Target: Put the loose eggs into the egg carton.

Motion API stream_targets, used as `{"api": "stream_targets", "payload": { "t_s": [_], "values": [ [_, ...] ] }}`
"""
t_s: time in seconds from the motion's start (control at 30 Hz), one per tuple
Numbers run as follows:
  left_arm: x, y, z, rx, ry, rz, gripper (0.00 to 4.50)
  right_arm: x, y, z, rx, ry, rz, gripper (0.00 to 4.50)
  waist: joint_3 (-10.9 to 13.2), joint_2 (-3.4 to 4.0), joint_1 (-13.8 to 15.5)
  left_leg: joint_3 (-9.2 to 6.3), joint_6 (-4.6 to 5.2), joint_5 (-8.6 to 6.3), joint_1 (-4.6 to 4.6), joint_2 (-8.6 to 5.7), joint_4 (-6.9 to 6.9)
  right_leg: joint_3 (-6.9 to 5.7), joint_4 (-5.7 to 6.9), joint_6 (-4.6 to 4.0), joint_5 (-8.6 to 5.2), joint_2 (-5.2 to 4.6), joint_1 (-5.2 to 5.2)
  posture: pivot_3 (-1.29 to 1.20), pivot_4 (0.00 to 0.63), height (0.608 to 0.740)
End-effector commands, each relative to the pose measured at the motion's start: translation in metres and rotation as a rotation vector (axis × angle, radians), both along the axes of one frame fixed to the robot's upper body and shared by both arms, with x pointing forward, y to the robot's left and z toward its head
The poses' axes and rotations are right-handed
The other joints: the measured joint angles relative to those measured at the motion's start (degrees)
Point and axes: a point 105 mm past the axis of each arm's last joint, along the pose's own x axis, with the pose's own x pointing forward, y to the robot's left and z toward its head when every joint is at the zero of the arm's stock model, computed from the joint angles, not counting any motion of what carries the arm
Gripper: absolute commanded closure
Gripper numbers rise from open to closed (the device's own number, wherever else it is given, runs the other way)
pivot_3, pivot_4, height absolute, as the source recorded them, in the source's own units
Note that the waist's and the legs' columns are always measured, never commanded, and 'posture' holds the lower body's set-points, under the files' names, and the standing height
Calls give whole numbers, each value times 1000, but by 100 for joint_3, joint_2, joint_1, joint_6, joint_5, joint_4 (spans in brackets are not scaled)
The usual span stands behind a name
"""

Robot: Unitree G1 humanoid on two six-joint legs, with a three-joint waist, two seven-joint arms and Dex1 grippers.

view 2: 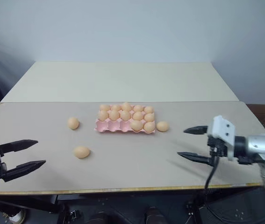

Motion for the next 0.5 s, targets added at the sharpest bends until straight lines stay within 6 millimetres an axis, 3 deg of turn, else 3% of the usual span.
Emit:
{"api": "stream_targets", "payload": {
  "t_s": [0.03,0.33,0.5],
  "values": [
    [-4,0,7,6,-38,1,0,-8,-4,12,2,-38,-25,41,0,0,-2,0,0,0,-1,0,0,0,-1,0,0,0,-1,0,150,740],
    [-1,-3,6,2,-43,-11,0,3,6,10,4,-81,-38,41,0,0,-2,1,0,0,-3,0,0,1,-3,1,0,0,-3,0,150,740],
    [0,-7,5,0,-42,-28,0,40,10,-3,-85,-161,-114,41,0,0,-7,2,0,0,-4,0,-1,1,-3,0,0,-1,-6,0,150,740]
  ]
}}
